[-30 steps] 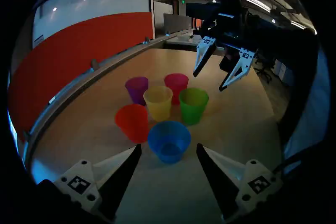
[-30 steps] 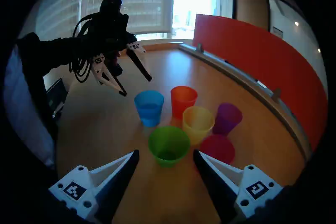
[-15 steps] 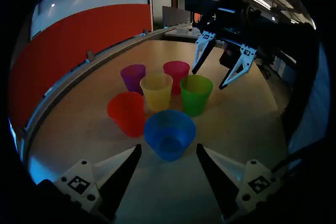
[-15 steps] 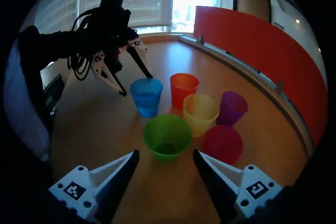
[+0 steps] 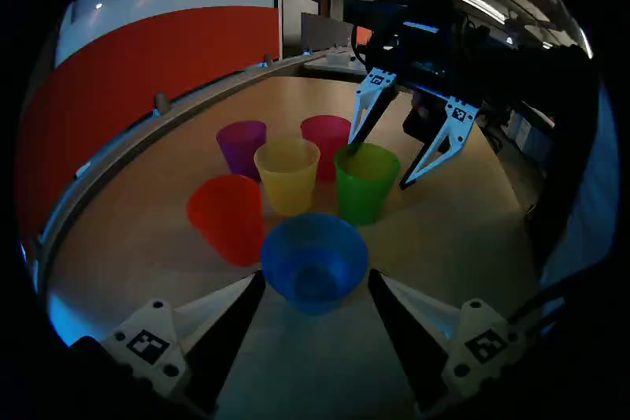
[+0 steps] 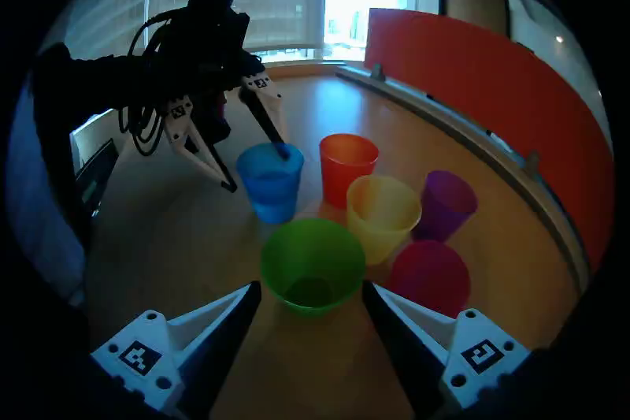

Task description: Pour water

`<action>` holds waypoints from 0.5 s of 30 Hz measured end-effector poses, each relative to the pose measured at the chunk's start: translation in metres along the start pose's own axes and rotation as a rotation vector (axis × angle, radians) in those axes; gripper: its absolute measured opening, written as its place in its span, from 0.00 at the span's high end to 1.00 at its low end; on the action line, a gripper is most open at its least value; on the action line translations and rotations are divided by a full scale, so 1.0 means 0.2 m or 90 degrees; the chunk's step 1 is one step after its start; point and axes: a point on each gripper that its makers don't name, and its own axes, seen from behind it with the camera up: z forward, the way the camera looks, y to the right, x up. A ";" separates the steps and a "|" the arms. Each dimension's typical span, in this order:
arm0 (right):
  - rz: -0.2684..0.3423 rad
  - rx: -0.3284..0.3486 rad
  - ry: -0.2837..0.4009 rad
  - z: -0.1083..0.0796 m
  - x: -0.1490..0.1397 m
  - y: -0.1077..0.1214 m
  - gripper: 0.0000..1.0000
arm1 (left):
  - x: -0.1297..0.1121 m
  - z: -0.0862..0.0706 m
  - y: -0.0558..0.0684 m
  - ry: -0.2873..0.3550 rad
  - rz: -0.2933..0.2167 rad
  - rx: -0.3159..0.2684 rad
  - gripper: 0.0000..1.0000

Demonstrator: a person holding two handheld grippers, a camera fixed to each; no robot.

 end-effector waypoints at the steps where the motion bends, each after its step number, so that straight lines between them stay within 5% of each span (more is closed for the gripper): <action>1: 0.000 0.000 0.000 0.01 0.00 0.00 0.01 | 0.00 0.01 0.00 0.000 0.001 0.000 0.03; 15: 0.000 0.003 0.007 0.05 0.02 0.00 0.01 | 0.03 0.07 -0.03 0.018 -0.020 0.002 0.03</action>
